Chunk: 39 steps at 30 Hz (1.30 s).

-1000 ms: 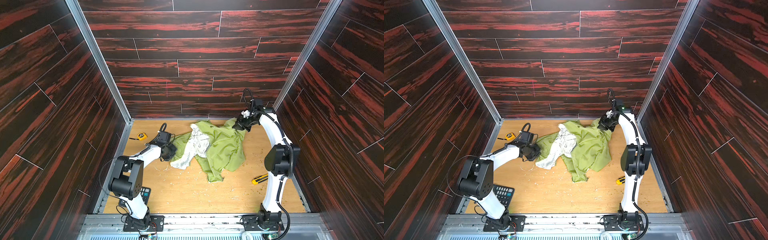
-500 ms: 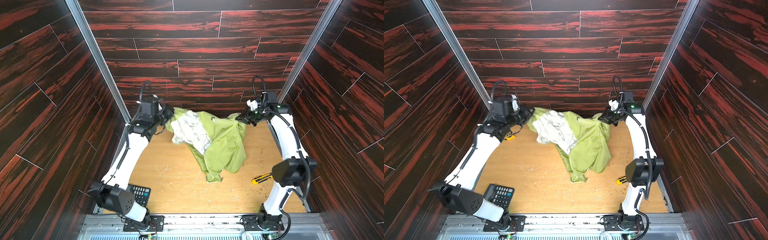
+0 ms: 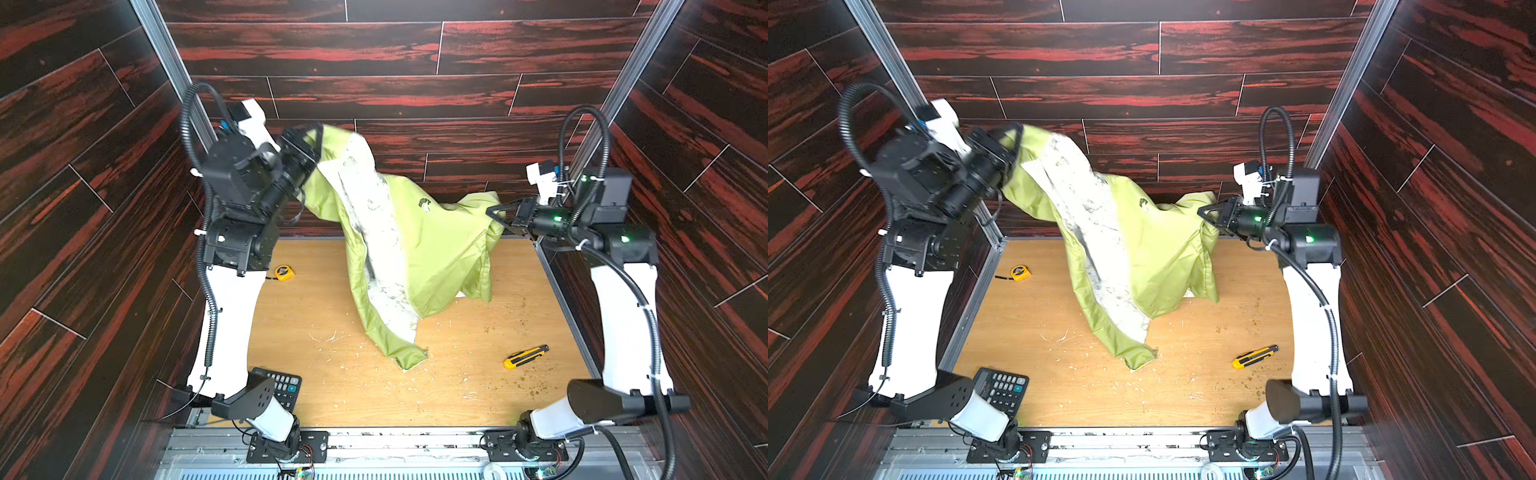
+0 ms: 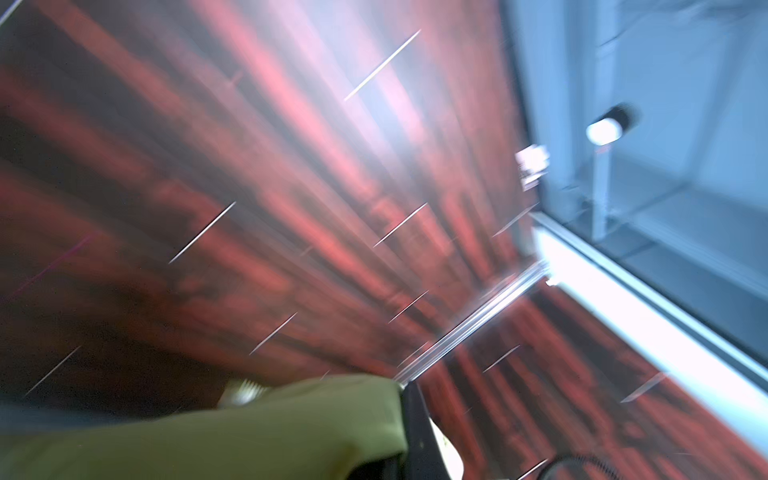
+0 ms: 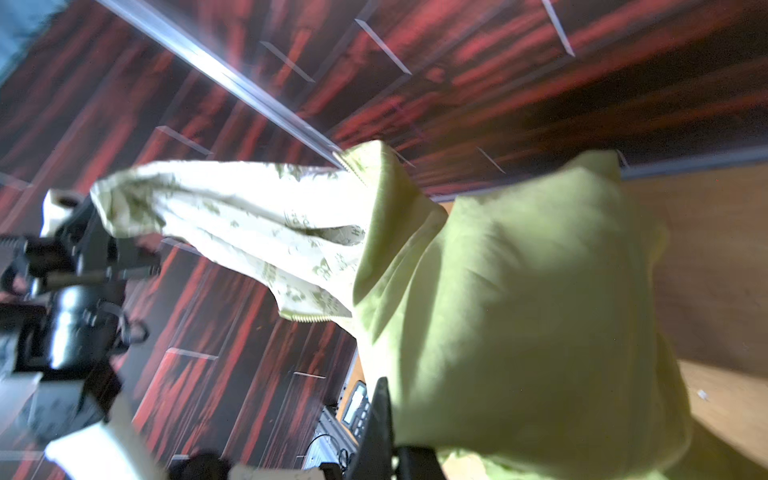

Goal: Zip up the jacket
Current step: 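Lift the jacket high with both grippers and lower it flat, lining up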

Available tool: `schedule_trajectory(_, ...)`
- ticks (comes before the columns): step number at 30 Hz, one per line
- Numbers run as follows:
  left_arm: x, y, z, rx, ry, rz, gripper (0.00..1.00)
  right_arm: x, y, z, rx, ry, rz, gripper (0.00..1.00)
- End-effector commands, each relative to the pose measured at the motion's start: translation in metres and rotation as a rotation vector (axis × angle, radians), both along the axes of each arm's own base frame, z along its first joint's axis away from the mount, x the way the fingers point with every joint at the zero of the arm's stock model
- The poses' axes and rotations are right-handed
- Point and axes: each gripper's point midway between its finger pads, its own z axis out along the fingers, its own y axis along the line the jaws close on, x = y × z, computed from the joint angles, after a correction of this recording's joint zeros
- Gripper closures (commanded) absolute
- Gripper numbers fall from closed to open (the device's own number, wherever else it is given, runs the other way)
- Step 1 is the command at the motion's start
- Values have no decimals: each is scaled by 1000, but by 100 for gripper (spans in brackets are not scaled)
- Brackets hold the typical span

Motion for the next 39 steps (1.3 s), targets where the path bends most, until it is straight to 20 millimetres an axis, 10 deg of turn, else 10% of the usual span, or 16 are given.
schedule_trajectory(1, -19, 6, 38, -50, -94, -8, 100, -42, 3, 43, 41, -137, 50, 100)
schedule_trajectory(11, -20, 8, 26, -58, -50, 8, 100, -77, -4, 55, 30, -129, 9, 100)
schedule_trajectory(27, 139, -8, -183, 179, 358, 168, 100, 48, -30, -192, -187, 459, -208, 100)
schedule_trajectory(35, 212, -7, -244, 298, 461, 259, 100, 102, -39, -236, -233, 553, -293, 99)
schedule_trajectory(39, 241, 2, -272, 319, 512, 292, 100, 120, -51, -243, -294, 592, -362, 70)
